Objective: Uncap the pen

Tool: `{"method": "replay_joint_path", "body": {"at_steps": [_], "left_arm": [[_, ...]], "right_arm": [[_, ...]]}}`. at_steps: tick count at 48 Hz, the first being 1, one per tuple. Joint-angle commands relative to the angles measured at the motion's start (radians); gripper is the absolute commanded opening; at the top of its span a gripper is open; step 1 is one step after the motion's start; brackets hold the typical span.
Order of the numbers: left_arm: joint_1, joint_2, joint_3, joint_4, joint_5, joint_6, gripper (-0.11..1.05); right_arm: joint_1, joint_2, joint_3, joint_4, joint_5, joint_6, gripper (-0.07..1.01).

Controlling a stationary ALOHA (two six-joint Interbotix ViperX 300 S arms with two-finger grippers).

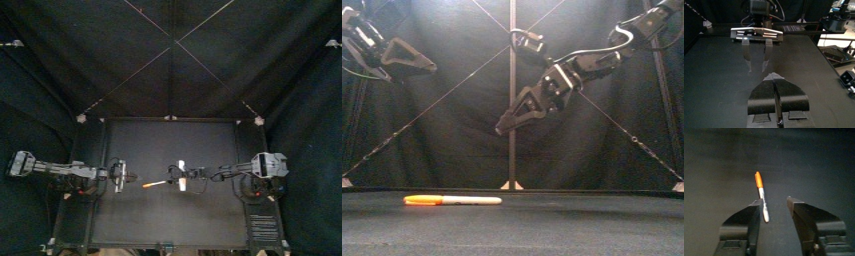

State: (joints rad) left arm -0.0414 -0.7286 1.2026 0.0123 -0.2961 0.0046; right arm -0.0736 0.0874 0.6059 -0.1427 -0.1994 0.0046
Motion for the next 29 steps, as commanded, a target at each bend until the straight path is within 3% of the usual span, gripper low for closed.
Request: {"method": "replay_joint_path", "body": {"at_steps": [1, 15, 20, 29], "left_arm": [[-0.002, 0.002, -0.009, 0.0, -0.003, -0.0015, 0.24], [0.0, 0.002, -0.003, -0.002, -0.003, -0.0031, 0.33], [0.005, 0.002, 0.0, -0.002, -0.003, -0.0031, 0.33], [0.005, 0.002, 0.003, -0.002, -0.003, -0.0046, 0.33]], "right_arm": [[0.0, 0.026, -0.08, 0.0, 0.06, -0.002, 0.87], [0.002, 0.169, -0.244, 0.058, 0.364, -0.006, 0.89], [0.003, 0.216, -0.302, 0.057, 0.446, -0.012, 0.89], [0.011, 0.256, -0.353, 0.057, 0.483, -0.015, 0.87]]}}
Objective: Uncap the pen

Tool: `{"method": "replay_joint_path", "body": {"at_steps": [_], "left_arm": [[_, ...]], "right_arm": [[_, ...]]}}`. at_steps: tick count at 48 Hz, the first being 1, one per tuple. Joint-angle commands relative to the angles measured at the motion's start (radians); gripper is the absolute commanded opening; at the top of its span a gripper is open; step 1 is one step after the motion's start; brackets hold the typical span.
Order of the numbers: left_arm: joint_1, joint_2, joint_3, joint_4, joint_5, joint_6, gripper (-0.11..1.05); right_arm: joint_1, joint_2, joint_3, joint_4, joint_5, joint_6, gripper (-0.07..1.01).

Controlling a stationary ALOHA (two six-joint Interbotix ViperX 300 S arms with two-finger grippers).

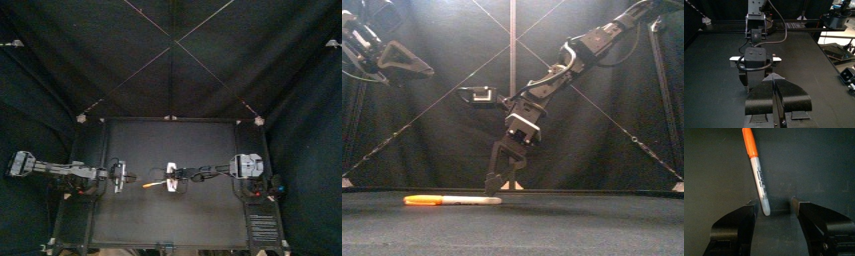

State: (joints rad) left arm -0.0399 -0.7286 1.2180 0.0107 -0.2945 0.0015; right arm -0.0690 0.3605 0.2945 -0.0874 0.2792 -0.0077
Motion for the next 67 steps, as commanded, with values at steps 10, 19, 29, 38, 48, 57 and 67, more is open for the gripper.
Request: {"method": "replay_joint_path", "body": {"at_steps": [10, 19, 29, 38, 48, 57, 67], "left_arm": [[0.005, 0.002, -0.011, 0.0, -0.005, 0.0015, 0.34], [0.009, 0.002, -0.012, 0.0, -0.005, 0.0031, 0.34], [0.026, 0.002, -0.014, 0.0, -0.005, 0.0031, 0.34], [0.041, 0.002, -0.017, 0.0, -0.011, 0.0031, 0.34], [0.071, 0.008, -0.025, 0.0, -0.057, 0.0031, 0.43], [0.086, 0.029, -0.032, 0.0, -0.126, 0.0, 0.62], [0.106, 0.074, -0.067, -0.031, -0.15, -0.0031, 0.85]], "right_arm": [[0.015, -0.011, -0.04, 0.008, 0.008, -0.003, 0.87], [0.043, -0.002, -0.037, 0.017, 0.009, 0.0, 0.81], [0.038, 0.021, -0.034, 0.04, 0.011, 0.003, 0.62], [0.038, 0.0, -0.008, 0.044, 0.011, 0.015, 0.54], [0.023, -0.141, 0.077, 0.041, -0.012, 0.017, 0.54], [0.002, -0.288, 0.166, 0.032, -0.072, 0.017, 0.54], [-0.005, -0.383, 0.218, 0.028, -0.158, 0.015, 0.54]]}}
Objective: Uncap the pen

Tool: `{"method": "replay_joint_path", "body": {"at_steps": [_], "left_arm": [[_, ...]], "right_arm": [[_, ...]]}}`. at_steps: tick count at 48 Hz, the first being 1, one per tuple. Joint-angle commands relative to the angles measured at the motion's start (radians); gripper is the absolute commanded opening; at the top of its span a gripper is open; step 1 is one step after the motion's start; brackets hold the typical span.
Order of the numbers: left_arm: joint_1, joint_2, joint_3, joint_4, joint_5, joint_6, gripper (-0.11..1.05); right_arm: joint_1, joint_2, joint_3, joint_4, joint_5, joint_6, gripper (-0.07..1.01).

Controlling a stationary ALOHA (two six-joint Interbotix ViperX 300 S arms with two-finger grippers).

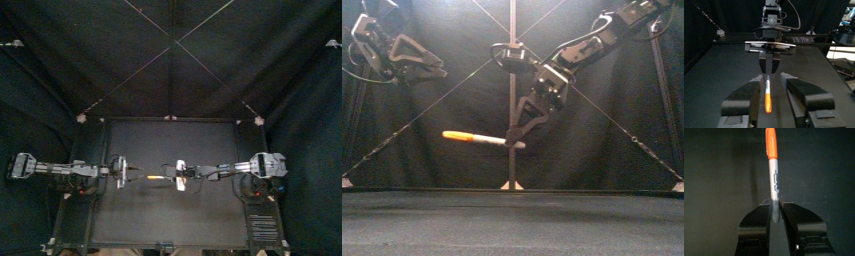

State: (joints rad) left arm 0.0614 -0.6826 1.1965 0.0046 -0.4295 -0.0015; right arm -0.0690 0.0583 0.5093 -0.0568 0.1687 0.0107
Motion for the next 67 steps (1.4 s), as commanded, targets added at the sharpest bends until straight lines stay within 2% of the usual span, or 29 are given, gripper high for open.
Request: {"method": "replay_joint_path", "body": {"at_steps": [1, 3, 5, 9, 19, 24, 28, 32, 36, 39, 48, 53, 67], "left_arm": [[0.005, 0.037, -0.052, -0.031, -0.015, 0.0, 0.87], [0.005, 0.057, -0.061, -0.043, -0.017, 0.0, 0.89], [0.005, 0.078, -0.071, -0.054, -0.015, 0.0046, 0.92], [0.005, 0.121, -0.087, -0.06, -0.015, 0.0077, 0.94], [0.009, 0.195, -0.11, -0.058, -0.015, 0.0077, 0.94], [0.009, 0.199, -0.11, -0.06, -0.015, 0.0061, 0.94], [0.009, 0.198, -0.11, -0.061, -0.011, 0.0015, 0.94], [0.003, 0.199, -0.112, -0.063, -0.008, 0.0, 0.94], [0.005, 0.198, -0.112, -0.075, -0.008, -0.0031, 0.94], [0.006, 0.199, -0.115, -0.089, -0.008, 0.0, 0.93], [0.009, 0.199, -0.123, -0.121, -0.014, 0.0, 0.92], [0.003, 0.202, -0.126, -0.123, -0.008, 0.0, 0.9], [0.003, 0.206, -0.126, -0.123, -0.002, 0.0, 0.79]], "right_arm": [[-0.005, -0.086, 0.006, -0.005, -0.055, -0.003, 0.54], [-0.005, -0.097, 0.011, -0.008, -0.069, -0.003, 0.54], [-0.003, -0.106, 0.015, -0.011, -0.081, -0.003, 0.54], [-0.003, -0.117, 0.018, -0.02, -0.097, -0.003, 0.54], [-0.005, -0.141, 0.026, -0.029, -0.109, -0.003, 0.54], [-0.005, -0.152, 0.034, -0.034, -0.121, -0.003, 0.54], [-0.009, -0.163, 0.038, -0.037, -0.127, -0.003, 0.54], [-0.012, -0.173, 0.043, -0.038, -0.14, -0.005, 0.54], [-0.014, -0.176, 0.048, -0.037, -0.158, -0.005, 0.54], [-0.014, -0.176, 0.049, -0.038, -0.164, -0.006, 0.54], [-0.014, -0.175, 0.055, -0.038, -0.169, -0.005, 0.54], [-0.014, -0.176, 0.058, -0.038, -0.17, -0.006, 0.54], [-0.025, -0.181, 0.055, -0.038, -0.169, -0.009, 0.54]]}}
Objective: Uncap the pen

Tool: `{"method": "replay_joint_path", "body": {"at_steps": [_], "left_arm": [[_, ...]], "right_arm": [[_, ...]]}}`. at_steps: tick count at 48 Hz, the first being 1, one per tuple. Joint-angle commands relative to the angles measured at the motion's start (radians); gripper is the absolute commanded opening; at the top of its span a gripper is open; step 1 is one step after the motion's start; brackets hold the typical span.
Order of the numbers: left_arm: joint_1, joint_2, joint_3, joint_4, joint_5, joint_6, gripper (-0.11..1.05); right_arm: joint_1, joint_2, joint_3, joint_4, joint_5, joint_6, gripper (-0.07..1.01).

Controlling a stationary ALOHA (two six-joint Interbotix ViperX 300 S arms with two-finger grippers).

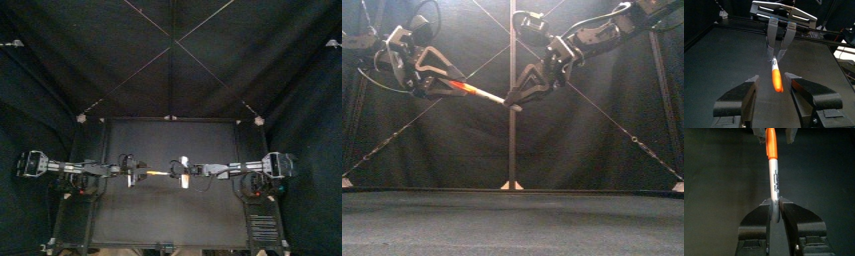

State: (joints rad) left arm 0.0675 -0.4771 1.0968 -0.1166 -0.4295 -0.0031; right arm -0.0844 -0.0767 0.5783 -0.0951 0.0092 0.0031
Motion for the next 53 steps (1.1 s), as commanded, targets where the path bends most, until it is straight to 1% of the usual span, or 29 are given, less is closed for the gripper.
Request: {"method": "replay_joint_path", "body": {"at_steps": [1, 3, 9, 16, 20, 26, 28, 33, 40, 42, 43, 47, 48, 53], "left_arm": [[-0.003, 0.0, -0.026, -0.002, -0.002, 0.0, 0.79], [-0.005, 0.0, -0.026, -0.002, -0.002, -0.0015, 0.78], [-0.003, 0.0, -0.023, -0.015, -0.002, 0.0, 0.77], [0.002, 0.0, -0.023, -0.017, -0.002, 0.0, 0.73], [0.003, 0.0, -0.023, -0.017, -0.002, 0.0, 0.67], [0.003, 0.0, -0.023, -0.017, -0.002, 0.0, 0.53], [0.005, 0.0, -0.023, -0.017, -0.002, 0.0015, 0.5], [0.005, -0.002, -0.02, -0.017, -0.002, 0.0015, 0.44], [0.009, -0.015, -0.003, -0.017, 0.0, 0.0, 0.43], [0.011, -0.021, 0.003, -0.017, -0.002, -0.0031, 0.43], [0.012, -0.025, 0.005, -0.018, 0.0, -0.0015, 0.43], [0.012, -0.038, 0.015, -0.028, 0.0, -0.0015, 0.43], [0.012, -0.043, 0.018, -0.028, -0.002, 0.0, 0.43], [0.014, -0.071, 0.032, -0.035, -0.002, 0.0, 0.43]], "right_arm": [[-0.011, -0.044, -0.014, -0.002, -0.011, -0.002, 0.54], [-0.011, -0.046, -0.014, 0.0, -0.012, -0.003, 0.54], [-0.011, -0.048, -0.014, -0.005, -0.025, -0.003, 0.54], [-0.011, -0.049, -0.014, -0.014, -0.034, -0.002, 0.54], [-0.011, -0.049, -0.014, -0.015, -0.034, 0.0, 0.54], [-0.011, -0.049, -0.011, -0.017, -0.034, 0.002, 0.54], [-0.011, -0.049, -0.011, -0.015, -0.034, 0.002, 0.54], [-0.011, -0.049, -0.008, -0.017, -0.034, 0.002, 0.54], [-0.015, -0.064, 0.015, -0.014, -0.034, 0.005, 0.54], [-0.018, -0.071, 0.026, -0.011, -0.034, 0.005, 0.54], [-0.02, -0.075, 0.031, -0.011, -0.034, 0.005, 0.54], [-0.023, -0.101, 0.055, -0.009, -0.034, 0.006, 0.54], [-0.025, -0.107, 0.061, -0.009, -0.034, 0.006, 0.54], [-0.041, -0.153, 0.104, -0.008, -0.034, 0.006, 0.54]]}}
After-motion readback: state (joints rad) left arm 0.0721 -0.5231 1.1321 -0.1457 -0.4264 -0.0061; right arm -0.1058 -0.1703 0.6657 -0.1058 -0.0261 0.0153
